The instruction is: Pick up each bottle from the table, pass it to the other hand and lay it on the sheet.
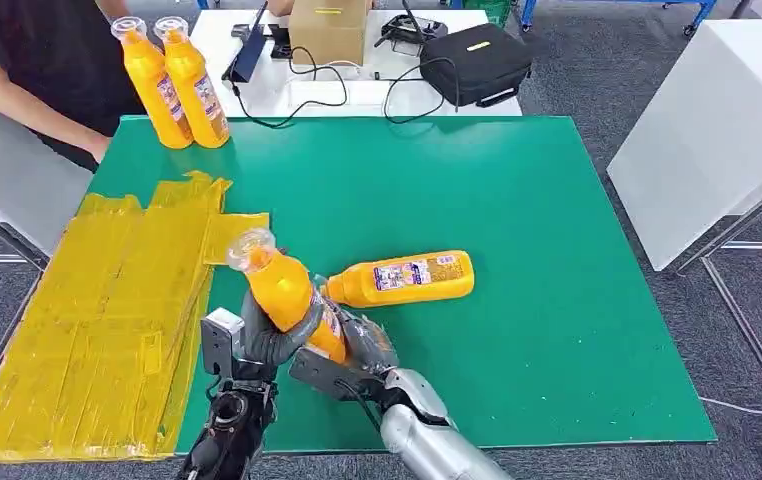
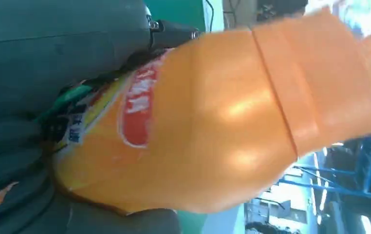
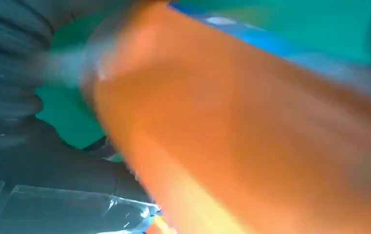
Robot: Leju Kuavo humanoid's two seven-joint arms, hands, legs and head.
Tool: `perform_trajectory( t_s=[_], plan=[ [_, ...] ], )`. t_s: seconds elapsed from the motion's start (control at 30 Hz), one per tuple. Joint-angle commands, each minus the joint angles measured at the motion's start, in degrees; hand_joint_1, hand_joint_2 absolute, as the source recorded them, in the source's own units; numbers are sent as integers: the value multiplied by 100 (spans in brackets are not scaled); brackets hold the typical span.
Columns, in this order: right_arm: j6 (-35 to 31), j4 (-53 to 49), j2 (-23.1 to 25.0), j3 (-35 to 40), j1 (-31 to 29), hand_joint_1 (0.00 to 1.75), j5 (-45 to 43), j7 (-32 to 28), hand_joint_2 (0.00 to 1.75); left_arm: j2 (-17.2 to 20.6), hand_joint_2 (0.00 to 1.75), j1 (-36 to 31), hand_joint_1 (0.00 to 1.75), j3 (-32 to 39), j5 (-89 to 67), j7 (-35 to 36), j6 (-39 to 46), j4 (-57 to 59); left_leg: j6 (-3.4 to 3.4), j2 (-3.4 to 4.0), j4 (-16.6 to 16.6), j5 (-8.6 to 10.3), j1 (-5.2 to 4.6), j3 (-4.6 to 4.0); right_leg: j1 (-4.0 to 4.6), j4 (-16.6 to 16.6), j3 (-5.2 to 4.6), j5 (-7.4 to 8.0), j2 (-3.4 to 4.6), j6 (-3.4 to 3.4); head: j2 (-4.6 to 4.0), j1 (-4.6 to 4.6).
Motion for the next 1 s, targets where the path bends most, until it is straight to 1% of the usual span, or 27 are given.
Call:
perform_trajectory(
  t_s=[0.03,0.07,0.1,0.17,0.2,0.23,0.27,0.3,0.33,0.37,0.4,0.47,0.5,0.53,0.57,0.6,0.63,0.7,0.73,0.77,0.8,0.83,0.87,0.9,0.93,0.97,1.0],
  plan=[
    [1240,-3504,-259,-1875,1237,0,577,-1245,0,390,175,29,175,644,-222,-64,837,-1221,12,-7,3,-12,-7,21,-4,15,14,-17,2,-22,0,-2],
    [1431,-3943,-317,-1933,1389,0,497,-1326,0,409,175,87,175,749,-203,-62,878,-1487,6,-5,5,-6,1,-1,4,9,-4,-8,0,-14,0,-2],
    [1592,-4208,-348,-1974,1483,0,505,-1248,0,426,175,130,175,801,-174,-5,860,-1646,9,-12,9,-14,-1,6,2,18,1,-19,-5,-19,0,-2],
    [1592,-4208,-348,-1974,1483,0,505,-1248,0,426,175,130,175,801,-174,-5,860,-1646,5,-9,1,0,2,-7,3,4,-6,-4,-8,-7,0,2],
    [1588,-4201,-342,-1972,1501,0,503,-1250,0,418,175,141,175,801,-174,-5,861,-1647,10,-2,2,-10,-2,12,0,9,7,-13,2,-13,0,0],
    [1592,-4139,-323,-1973,1495,0,503,-1251,0,389,175,148,175,796,-171,-12,866,-1628,8,-4,-3,-7,-2,12,-1,6,6,-10,-1,-11,0,-9],
    [1586,-4065,-311,-1969,1469,0,522,-1273,0,378,175,139,175,796,-169,-12,864,-1595,10,-7,-2,-9,-4,18,-2,8,11,-14,-3,-15,0,-4],
    [1586,-4065,-311,-1969,1469,0,522,-1273,0,378,175,139,175,796,-169,-12,864,-1595,8,-24,-1,-3,-1,6,0,4,7,-12,-20,-11,0,0],
    [1554,-3993,-294,-1978,1449,0,539,-1305,0,373,175,134,175,778,-186,-21,865,-1553,14,-36,-3,-3,-7,14,-5,6,21,-18,-32,-14,0,0],
    [1554,-3993,-294,-1978,1449,0,539,-1305,0,373,175,134,175,778,-186,-21,865,-1553,13,-14,-5,-4,-7,12,-6,3,11,-15,-15,-15,0,0],
    [1554,-3993,-294,-1978,1449,0,539,-1305,0,373,175,134,175,778,-186,-21,865,-1553,9,-8,-5,-3,-4,5,-3,1,4,-10,-8,-14,0,-2],
    [1554,-3993,-294,-1978,1449,0,539,-1305,0,373,175,134,175,778,-186,-21,865,-1553,4,-12,-5,0,-2,-4,-1,0,-3,-6,-14,-12,0,0],
    [1648,-4095,-351,-1971,1449,0,312,-1515,0,377,175,114,175,844,-193,-211,1056,-1627,10,-22,-7,-3,-8,12,-6,4,12,-14,-19,-19,0,0],
    [1739,-4446,-437,-2018,1510,0,90,-1635,0,393,175,134,175,922,-196,-277,1215,-1815,13,-25,-9,-6,-12,23,-9,5,20,-19,-20,-24,0,0],
    [1883,-4735,-507,-2061,1567,0,-115,-1685,0,387,175,159,175,969,-202,-304,1281,-1993,6,-16,-5,-2,-3,4,-1,2,3,-10,-15,-16,0,0],
    [2071,-4985,-568,-2114,1601,0,-333,-1710,0,364,175,182,175,1014,-250,-349,1398,-2158,10,-20,-2,-7,-7,10,-4,8,8,-17,-17,-20,0,-2],
    [2211,-5214,-619,-2222,1531,0,-548,-1689,0,328,175,135,175,1052,-340,-383,1579,-2350,7,-17,1,-3,-2,-5,0,6,-4,-10,-17,-16,0,0],
    [2316,-5345,-656,-2348,1411,0,-678,-1557,0,262,175,153,175,1014,-519,-365,1832,-2691,14,-24,5,-10,-9,8,-6,15,7,-22,-20,-20,0,0],
    [2334,-5287,-675,-2373,1344,0,-658,-1525,0,234,175,172,175,978,-875,-358,2204,-2806,10,-18,5,-6,-6,-1,-3,12,-1,-15,-17,-16,0,-2],
    [2333,-5081,-658,-2424,1223,0,-657,-1528,0,215,175,211,175,844,-1482,-263,2789,-2913,14,-21,10,-12,-8,7,-4,17,5,-22,-18,-19,0,-2],
    [2331,-4940,-636,-2451,1142,0,-657,-1528,0,221,175,208,175,774,-1921,-150,3148,-2899,16,-23,6,-13,-11,17,-7,16,14,-24,-18,-21,0,0],
    [2324,-4611,-593,-2501,936,0,-677,-1534,0,251,175,101,175,644,-2983,217,3858,-2631,12,-21,2,-4,-5,4,-2,6,5,-12,-19,-15,0,0],
    [2328,-4312,-534,-2547,749,0,-690,-1571,0,302,175,-70,175,654,-4332,729,4573,-2122,8,-14,-1,1,-3,1,-1,2,1,-6,-14,-13,0,-2],
    [2312,-4057,-489,-2575,590,0,-653,-1624,0,368,175,-280,175,725,-5417,1328,4841,-1564,12,-15,-6,0,-13,15,-10,5,11,-9,-12,-17,0,-2],
    [2271,-3851,-472,-2610,483,0,-624,-1668,0,373,175,-503,175,886,-6234,1643,4841,-1095,5,-18,-9,8,-7,4,-5,0,3,-2,-19,-12,0,0],
    [2188,-3686,-474,-2654,419,0,-603,-1770,0,513,175,-661,175,1044,-7460,2262,4841,-670,8,-29,-14,12,-12,13,-10,0,13,-3,-27,-16,0,0],
    [2177,-3616,-473,-2675,392,0,-608,-1810,0,734,175,-693,175,857,-7614,2672,4841,-485,11,-33,-18,14,-15,25,-12,-3,23,-3,-28,-22,0,-2]
  ],
)
